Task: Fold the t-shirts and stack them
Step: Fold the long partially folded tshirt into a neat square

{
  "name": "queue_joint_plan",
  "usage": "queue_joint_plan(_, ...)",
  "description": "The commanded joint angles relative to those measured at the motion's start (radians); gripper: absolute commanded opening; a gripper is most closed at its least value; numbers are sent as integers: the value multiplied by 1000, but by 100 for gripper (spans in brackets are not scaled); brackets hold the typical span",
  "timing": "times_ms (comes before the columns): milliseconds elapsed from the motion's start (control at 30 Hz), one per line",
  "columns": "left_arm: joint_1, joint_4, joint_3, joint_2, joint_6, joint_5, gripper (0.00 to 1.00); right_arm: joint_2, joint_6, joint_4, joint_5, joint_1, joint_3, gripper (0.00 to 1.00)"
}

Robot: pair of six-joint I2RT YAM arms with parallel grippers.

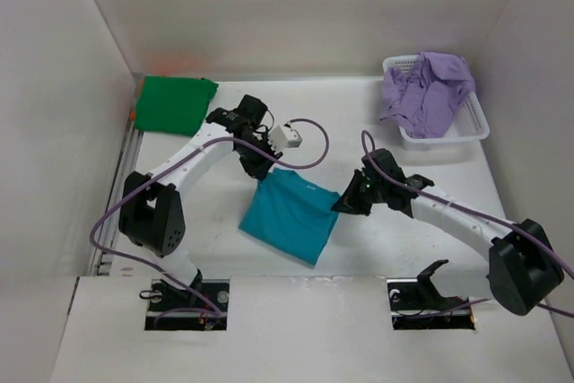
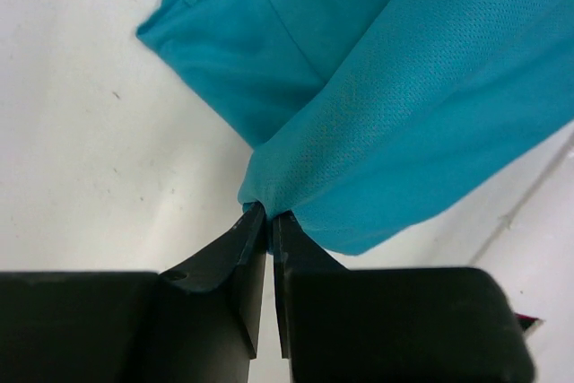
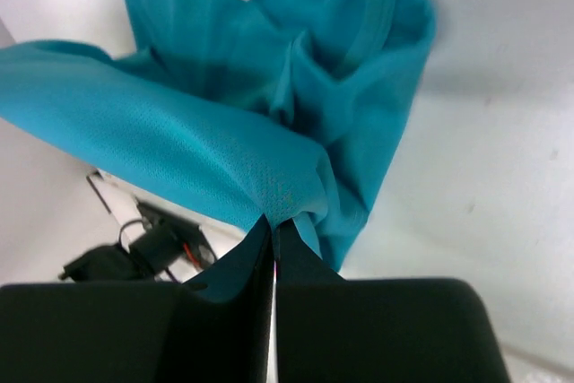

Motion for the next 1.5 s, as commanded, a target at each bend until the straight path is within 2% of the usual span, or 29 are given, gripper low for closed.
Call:
queue_joint_plan(0,11,82,59,36,-5,12,6,49,-55,92,-23,-43,17,3)
queue_joint_plan(300,26,192,117,179,-28,-15,6,164,-76,158,-12,-122,43,6)
queue_joint_plan(367,31,215,119,200,-32,-35,7,164,-73,202,-5,-164,43,11)
queue_joint_plan(433,37,243,120,220,-45,-58,9,176,-76,242,1,-197,56,24)
queue_joint_plan(533,43,281,123,248,-52,-67,18,248,-105,273,-17,-231,102,37)
queue_joint_plan(600,49,313,130,268,-61,-87,30,291,-142,281,-20,-247,130,38)
queue_joint_plan(633,56,327,139,274,-75,-112,36,297,-159,284,-11,-254,141,38)
queue_joint_plan(700,74,346,157,271,-109,-162,39,270,-188,284,17,-255,152,36)
queue_joint_plan(800,117,382,154,191,-173,-181,44,146,-202,264,87,-240,130,28)
queue_joint_plan(867,131,412,114,109,-201,-161,46,51,-178,249,148,-182,94,20)
queue_joint_plan(967,114,426,33,3,-193,-94,45,-83,-77,189,262,-56,29,9)
queue_joint_plan(1033,79,401,-14,-28,-186,-40,39,-118,37,146,301,21,-9,4)
queue_joint_plan(1100,45,366,-45,-16,-174,-8,34,-109,107,143,298,88,-35,3)
queue_joint_plan(1233,17,363,-73,71,-195,14,30,3,99,184,298,137,-20,2)
queue_joint_plan(1367,42,386,-52,153,-236,8,30,127,31,316,285,55,-2,0)
queue_joint_plan(1467,63,404,-36,183,-270,-3,30,233,-21,354,244,-28,35,0)
